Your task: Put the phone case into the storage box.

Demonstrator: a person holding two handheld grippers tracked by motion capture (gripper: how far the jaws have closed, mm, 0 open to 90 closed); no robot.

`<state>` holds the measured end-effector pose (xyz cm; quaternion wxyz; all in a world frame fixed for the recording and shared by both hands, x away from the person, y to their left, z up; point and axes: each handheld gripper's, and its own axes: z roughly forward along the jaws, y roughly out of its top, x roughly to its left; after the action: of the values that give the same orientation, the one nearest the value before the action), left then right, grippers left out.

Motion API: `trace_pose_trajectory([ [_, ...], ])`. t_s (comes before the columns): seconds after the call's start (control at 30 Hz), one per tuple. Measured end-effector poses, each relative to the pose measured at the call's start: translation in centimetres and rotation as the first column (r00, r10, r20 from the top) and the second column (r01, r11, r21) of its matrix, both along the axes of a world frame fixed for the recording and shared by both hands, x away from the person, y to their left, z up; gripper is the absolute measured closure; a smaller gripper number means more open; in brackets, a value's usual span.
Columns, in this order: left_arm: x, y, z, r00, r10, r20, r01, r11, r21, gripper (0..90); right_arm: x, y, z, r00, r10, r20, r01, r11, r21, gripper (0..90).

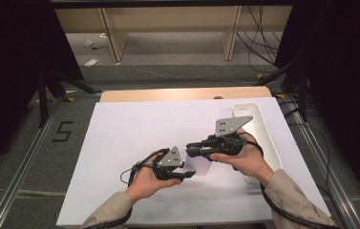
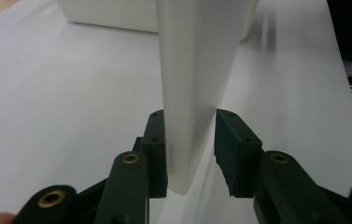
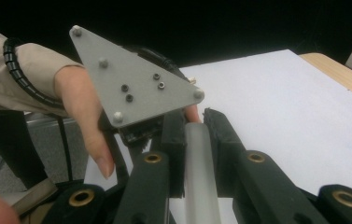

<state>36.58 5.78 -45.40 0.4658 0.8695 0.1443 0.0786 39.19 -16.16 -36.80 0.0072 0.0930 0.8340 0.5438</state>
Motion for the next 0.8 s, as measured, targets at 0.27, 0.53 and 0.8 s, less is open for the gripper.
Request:
trace_pose_trajectory([
  [0.27, 0.13, 0.31, 0.4, 0.9984, -0.045, -0.034, 0.045, 0.999, 0.004, 77.2, 0.11, -0.2, 0.06, 0.9996, 0.026, 0.007, -0.026, 1.0, 0.018, 74.8],
  [0.53, 0.01, 0.22, 0.64, 0.998, -0.035, -0.052, 0.036, 0.9992, 0.018, 80.4, 0.27, -0.3, -0.15, 0.9994, 0.018, 0.031, -0.019, 0.999, 0.029, 61.1],
  [0.8, 0.09, 0.43, 0.71, 0.9975, 0.024, -0.066, -0.023, 0.9994, 0.026, 80.5, 0.6, -0.58, -0.22, 0.9954, -0.081, 0.052, 0.078, 0.995, 0.064, 30.9],
])
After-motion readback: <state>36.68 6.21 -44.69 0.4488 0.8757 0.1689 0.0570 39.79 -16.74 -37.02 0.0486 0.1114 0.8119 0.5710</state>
